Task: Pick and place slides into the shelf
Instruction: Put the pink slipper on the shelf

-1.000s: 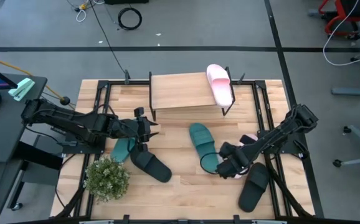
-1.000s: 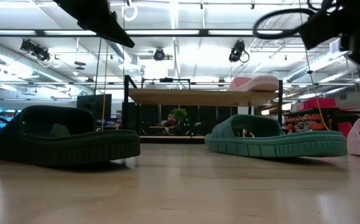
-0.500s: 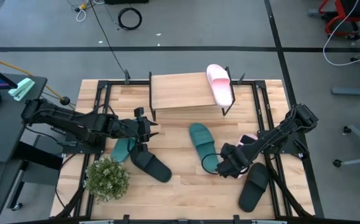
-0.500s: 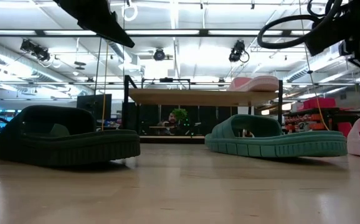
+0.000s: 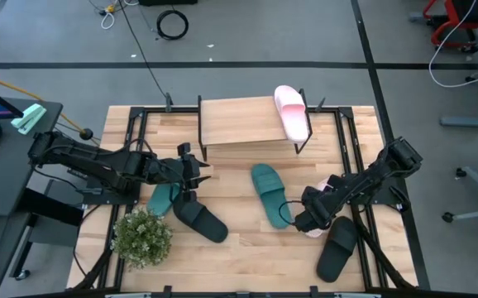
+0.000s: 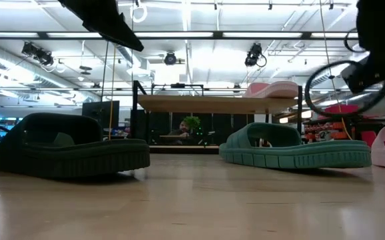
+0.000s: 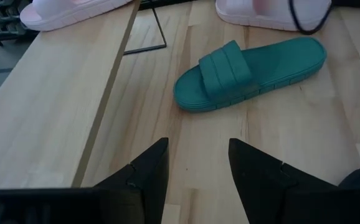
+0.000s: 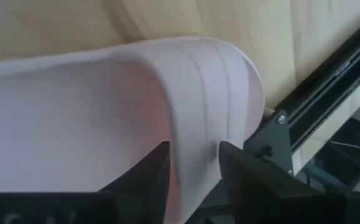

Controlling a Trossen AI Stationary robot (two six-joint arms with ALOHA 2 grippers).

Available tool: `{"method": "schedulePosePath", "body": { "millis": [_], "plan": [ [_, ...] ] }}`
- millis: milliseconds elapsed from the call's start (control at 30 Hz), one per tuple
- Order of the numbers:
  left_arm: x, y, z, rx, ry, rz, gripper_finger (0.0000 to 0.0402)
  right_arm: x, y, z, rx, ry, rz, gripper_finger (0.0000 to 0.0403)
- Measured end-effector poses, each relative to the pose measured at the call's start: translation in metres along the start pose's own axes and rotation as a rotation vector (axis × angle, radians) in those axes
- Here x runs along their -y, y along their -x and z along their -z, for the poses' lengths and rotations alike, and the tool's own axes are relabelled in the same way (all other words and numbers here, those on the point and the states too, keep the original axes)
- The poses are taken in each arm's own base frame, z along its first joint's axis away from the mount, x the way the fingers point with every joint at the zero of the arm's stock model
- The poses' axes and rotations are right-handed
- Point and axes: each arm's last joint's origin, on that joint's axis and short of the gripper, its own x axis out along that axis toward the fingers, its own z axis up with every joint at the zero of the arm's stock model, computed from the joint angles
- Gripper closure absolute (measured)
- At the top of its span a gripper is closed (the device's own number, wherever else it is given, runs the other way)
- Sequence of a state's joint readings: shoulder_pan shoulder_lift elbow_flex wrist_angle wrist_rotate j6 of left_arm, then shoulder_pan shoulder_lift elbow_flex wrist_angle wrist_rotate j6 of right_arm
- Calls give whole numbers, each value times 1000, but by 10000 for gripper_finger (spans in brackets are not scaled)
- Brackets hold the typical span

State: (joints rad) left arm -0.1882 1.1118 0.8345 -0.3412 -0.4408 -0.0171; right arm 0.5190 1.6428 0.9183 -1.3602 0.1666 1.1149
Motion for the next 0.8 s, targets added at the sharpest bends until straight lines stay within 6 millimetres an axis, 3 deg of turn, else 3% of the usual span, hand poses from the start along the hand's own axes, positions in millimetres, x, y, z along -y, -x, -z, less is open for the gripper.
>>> {"method": "schedulePosePath", "body": {
  "millis": [233,367,533,800],
  "plan": [
    [0,0,0,0,0,0,230,4,-22,5,2,-44,63,266],
    [0,0,0,1,0,0,230,3,-22,5,18,-70,59,309],
    [0,0,0,0,0,0,230,-1,-9,1,53,-116,14,386],
    [0,0,0,0,-2,0,230,-10,28,-9,304,-96,-35,389]
  ]
}}
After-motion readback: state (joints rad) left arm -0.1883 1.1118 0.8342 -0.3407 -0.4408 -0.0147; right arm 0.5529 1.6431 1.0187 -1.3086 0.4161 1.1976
